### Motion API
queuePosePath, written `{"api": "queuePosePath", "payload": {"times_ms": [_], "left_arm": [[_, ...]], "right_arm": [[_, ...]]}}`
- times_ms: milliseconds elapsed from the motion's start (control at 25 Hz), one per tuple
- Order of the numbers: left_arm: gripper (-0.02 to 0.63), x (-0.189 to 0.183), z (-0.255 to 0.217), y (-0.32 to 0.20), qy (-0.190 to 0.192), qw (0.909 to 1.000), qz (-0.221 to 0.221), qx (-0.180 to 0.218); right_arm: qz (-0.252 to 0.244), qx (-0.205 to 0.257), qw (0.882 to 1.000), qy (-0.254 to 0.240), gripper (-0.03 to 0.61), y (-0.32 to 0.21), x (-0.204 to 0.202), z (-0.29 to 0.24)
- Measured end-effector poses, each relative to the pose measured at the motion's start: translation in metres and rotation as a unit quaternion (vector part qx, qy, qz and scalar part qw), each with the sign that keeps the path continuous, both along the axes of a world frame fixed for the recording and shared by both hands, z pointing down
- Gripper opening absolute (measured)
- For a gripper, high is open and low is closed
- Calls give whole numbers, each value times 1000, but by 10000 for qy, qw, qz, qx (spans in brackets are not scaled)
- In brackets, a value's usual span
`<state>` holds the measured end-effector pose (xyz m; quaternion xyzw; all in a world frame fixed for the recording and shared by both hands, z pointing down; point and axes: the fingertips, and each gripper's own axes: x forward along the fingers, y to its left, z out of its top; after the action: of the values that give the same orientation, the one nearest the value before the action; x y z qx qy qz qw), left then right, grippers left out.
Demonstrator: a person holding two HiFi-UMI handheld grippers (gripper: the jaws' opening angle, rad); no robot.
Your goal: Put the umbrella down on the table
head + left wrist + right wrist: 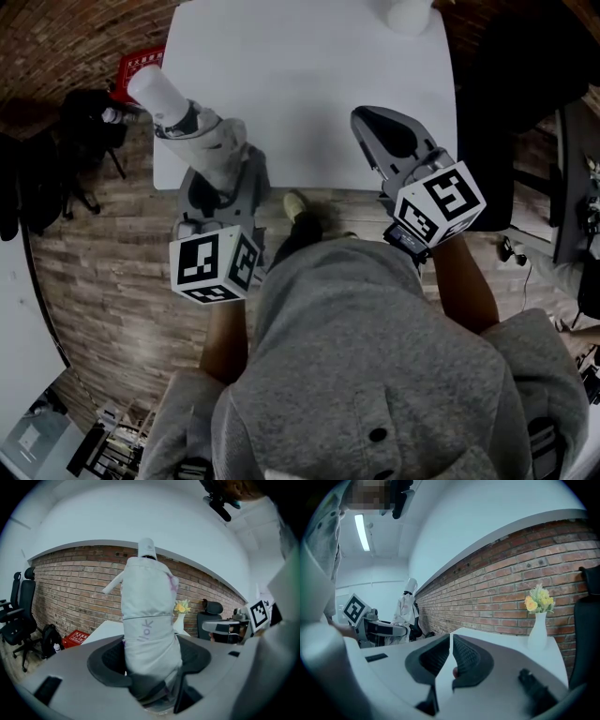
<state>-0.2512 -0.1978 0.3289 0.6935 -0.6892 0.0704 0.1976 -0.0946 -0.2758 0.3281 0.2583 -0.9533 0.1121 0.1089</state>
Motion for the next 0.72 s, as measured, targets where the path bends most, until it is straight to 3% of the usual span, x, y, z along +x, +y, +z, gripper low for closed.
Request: {"api": "queuePosePath", "payload": {"times_ms": [720], "left_arm": [[287,-77,33,-7,221,9994,205,-156]], "right_arm": [[202,199,9993,262,35,-20,-81,6]]}}
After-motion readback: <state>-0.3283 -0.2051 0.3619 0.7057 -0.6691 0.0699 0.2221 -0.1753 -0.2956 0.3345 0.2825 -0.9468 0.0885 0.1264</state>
